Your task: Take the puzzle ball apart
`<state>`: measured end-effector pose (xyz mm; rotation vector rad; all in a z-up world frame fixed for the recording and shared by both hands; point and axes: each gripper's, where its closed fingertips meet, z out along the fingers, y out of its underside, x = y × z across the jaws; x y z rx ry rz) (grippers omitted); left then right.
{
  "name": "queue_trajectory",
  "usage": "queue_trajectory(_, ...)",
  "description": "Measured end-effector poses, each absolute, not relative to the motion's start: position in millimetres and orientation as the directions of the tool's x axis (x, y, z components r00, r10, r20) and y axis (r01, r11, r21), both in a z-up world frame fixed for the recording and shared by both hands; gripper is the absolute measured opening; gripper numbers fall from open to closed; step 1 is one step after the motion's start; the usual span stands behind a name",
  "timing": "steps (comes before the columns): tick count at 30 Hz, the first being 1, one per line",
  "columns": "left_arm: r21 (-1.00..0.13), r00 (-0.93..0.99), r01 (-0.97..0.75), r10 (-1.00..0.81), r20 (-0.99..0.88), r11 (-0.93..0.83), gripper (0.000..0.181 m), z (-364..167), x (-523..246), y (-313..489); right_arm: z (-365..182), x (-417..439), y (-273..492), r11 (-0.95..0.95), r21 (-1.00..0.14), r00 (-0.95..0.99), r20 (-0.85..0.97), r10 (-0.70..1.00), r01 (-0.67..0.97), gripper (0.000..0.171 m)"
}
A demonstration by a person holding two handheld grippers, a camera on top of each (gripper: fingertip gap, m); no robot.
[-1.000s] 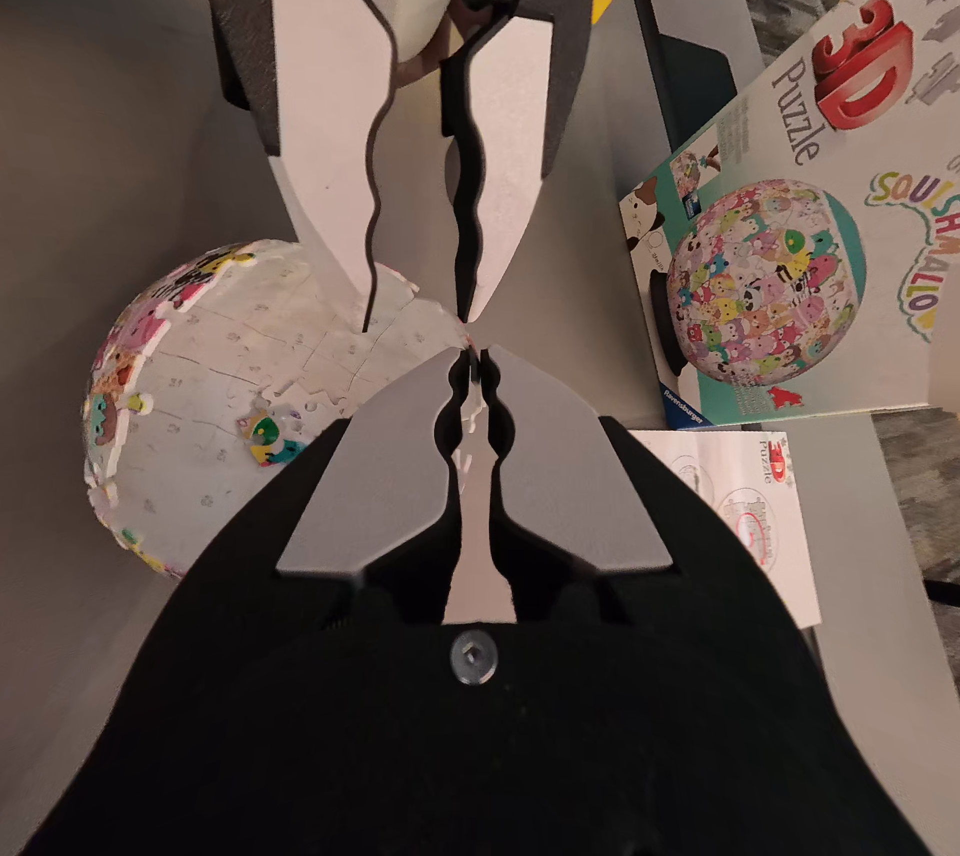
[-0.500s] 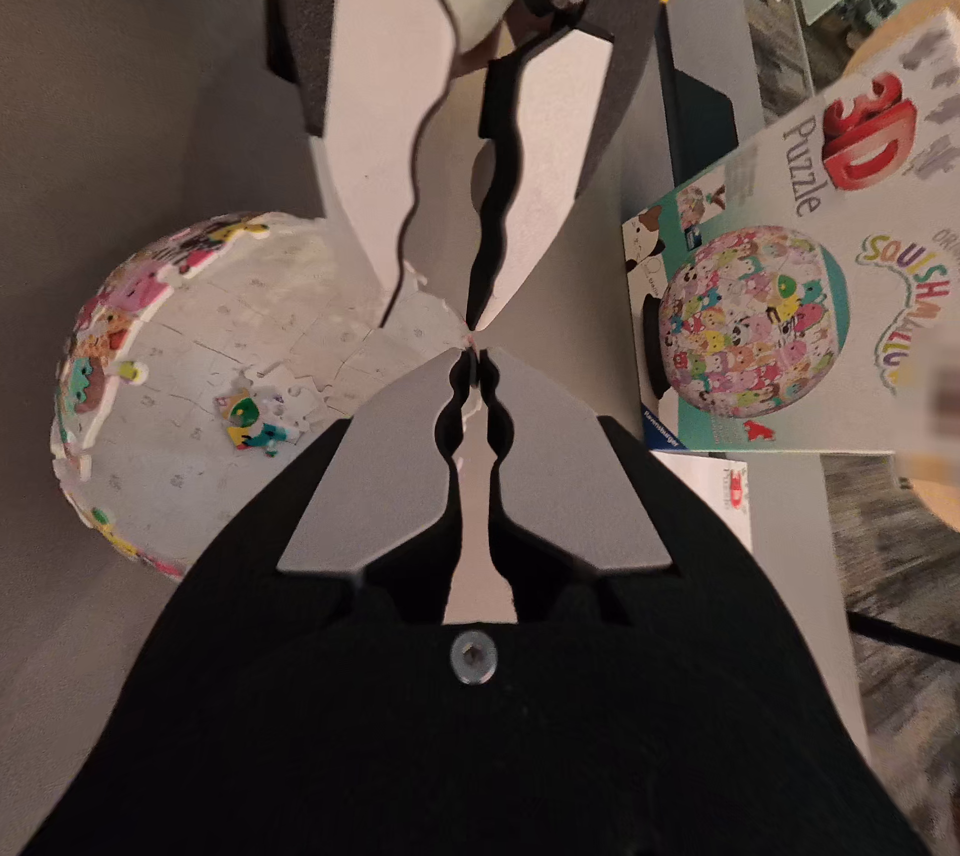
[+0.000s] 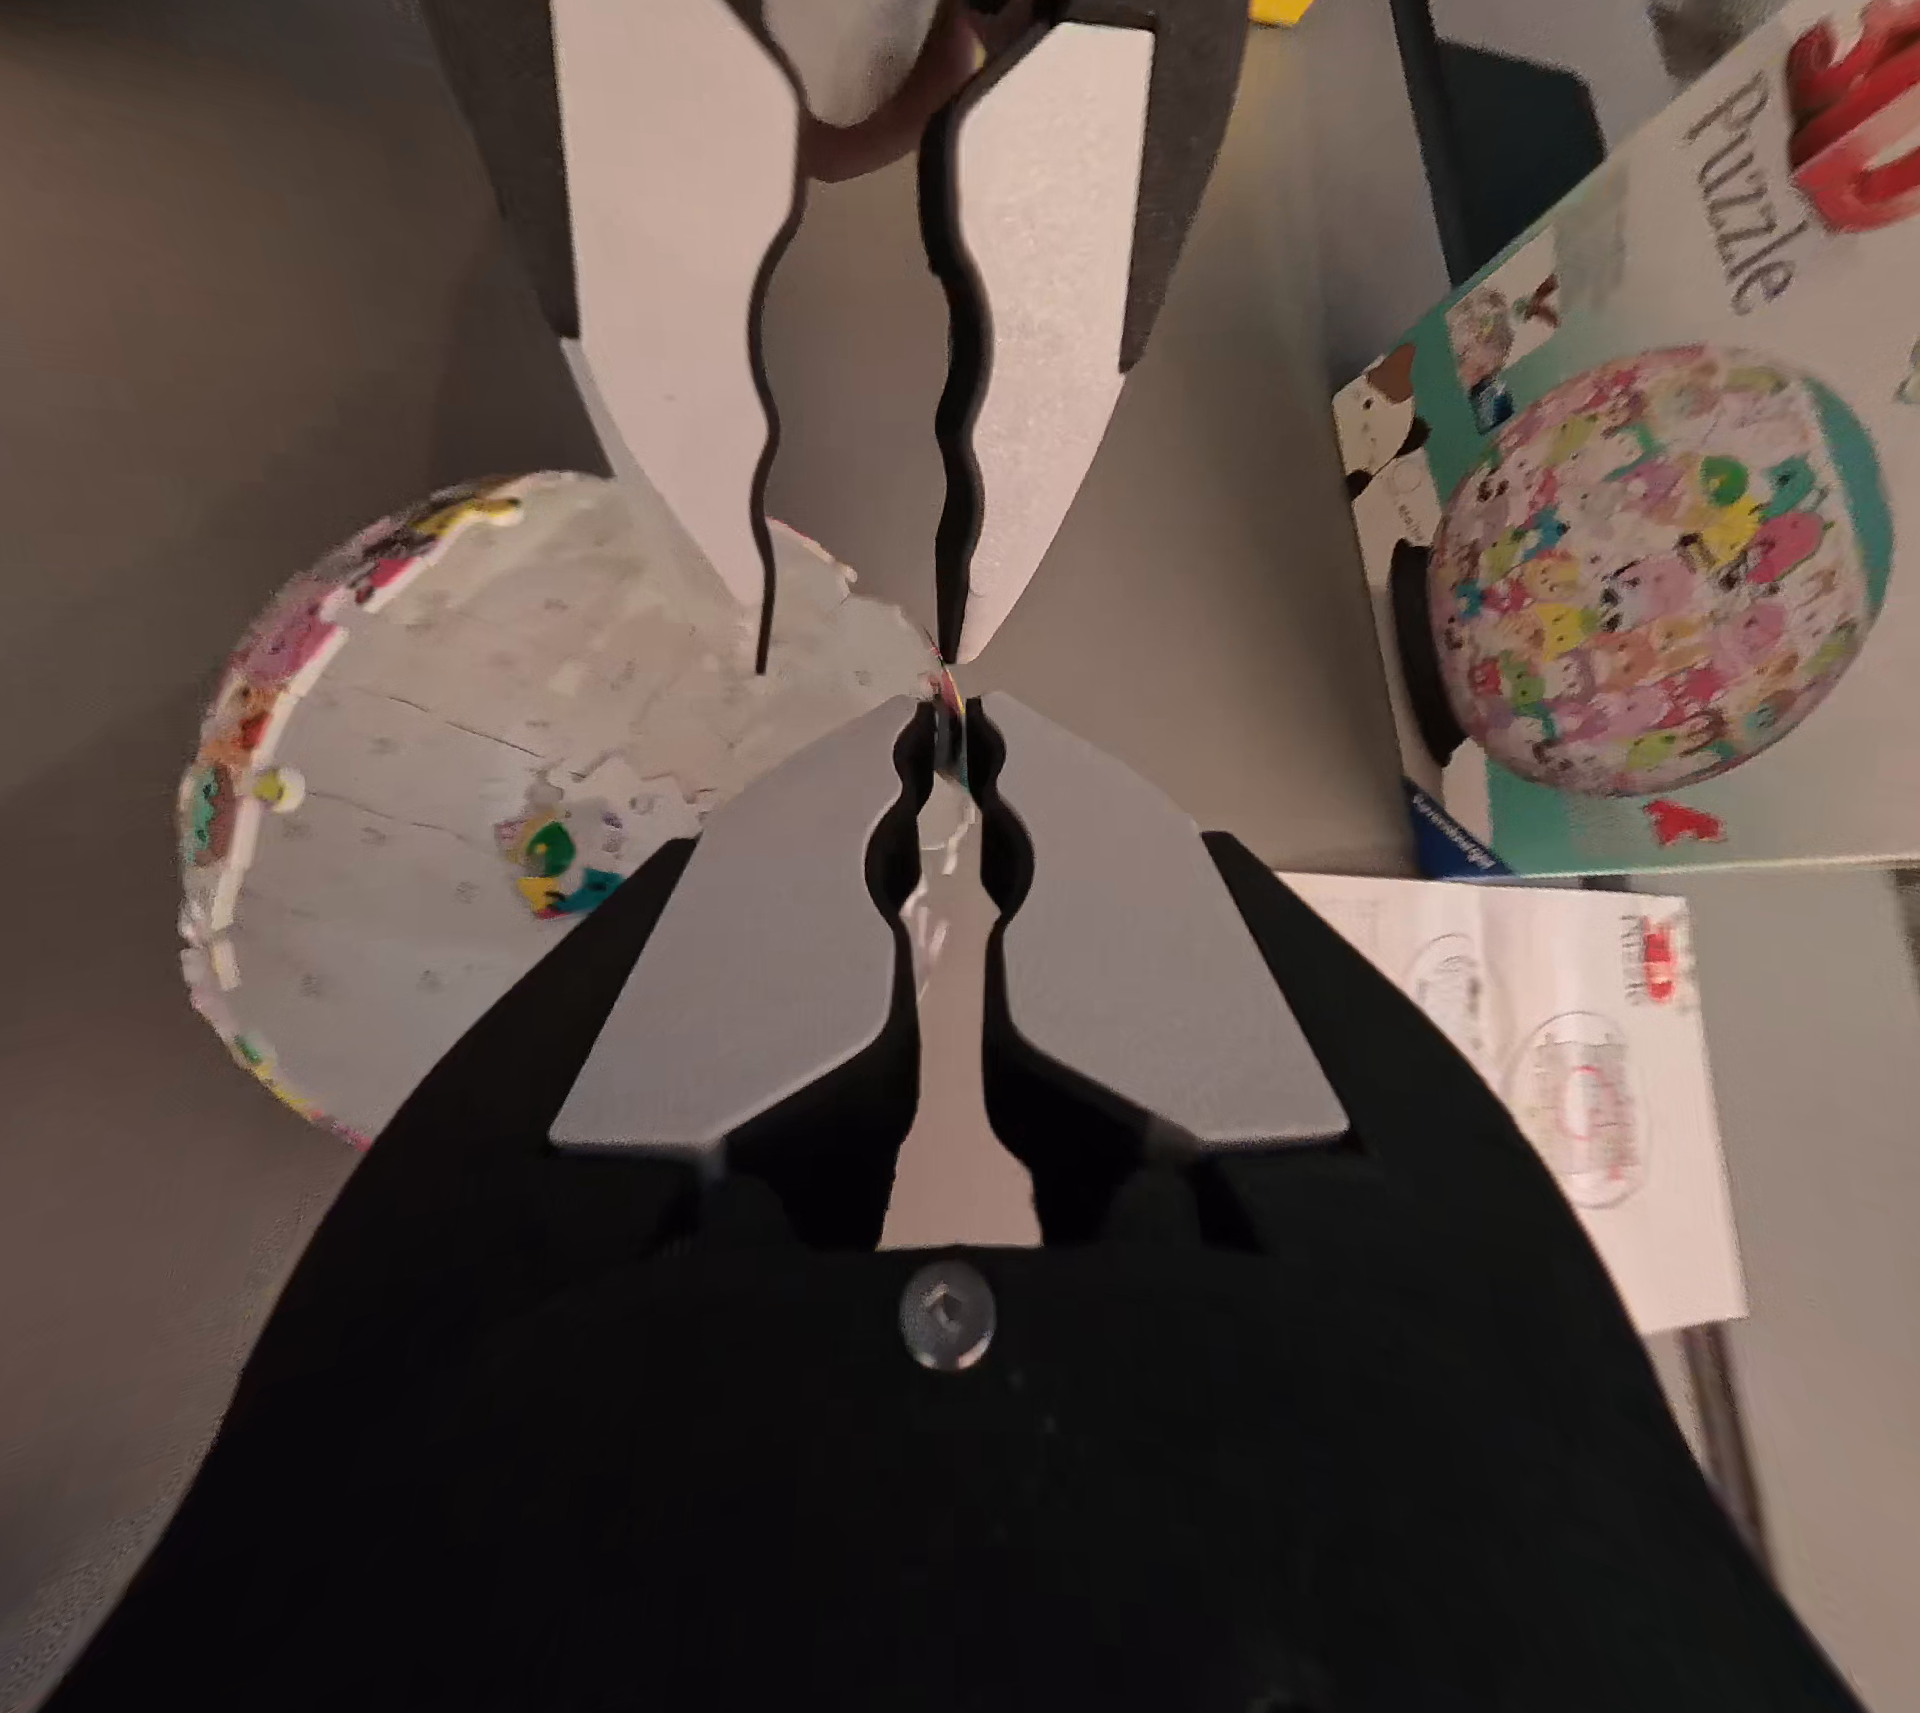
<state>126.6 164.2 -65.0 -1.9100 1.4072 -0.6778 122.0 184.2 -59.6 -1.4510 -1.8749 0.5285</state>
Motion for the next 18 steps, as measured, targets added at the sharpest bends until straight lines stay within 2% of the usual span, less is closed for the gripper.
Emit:
queue_trajectory(4, -0.741, 0.290, -0.642, -0.957, 0.000, -0.194, 0.031, -66.7, 121.7, 163.9, -62.7, 118.5, 186.9, 0.322, -0.658, -0.125, 0.329, 0.936, 0.680, 0.012)
queue_trajectory(7, -0.745, 0.286, -0.641, -0.958, -0.006, -0.186, 0.029, -64.3, 121.4, 163.1, -62.2, 116.9, 184.0, 0.321, -0.668, -0.135, 0.315, 0.939, 0.671, 0.007)
queue_trajectory(18, -0.736, 0.276, -0.659, -0.960, -0.042, -0.157, 0.029, -64.8, 120.0, 162.9, -62.4, 117.0, 186.8, 0.252, -0.690, -0.096, 0.256, 0.962, 0.679, 0.007)
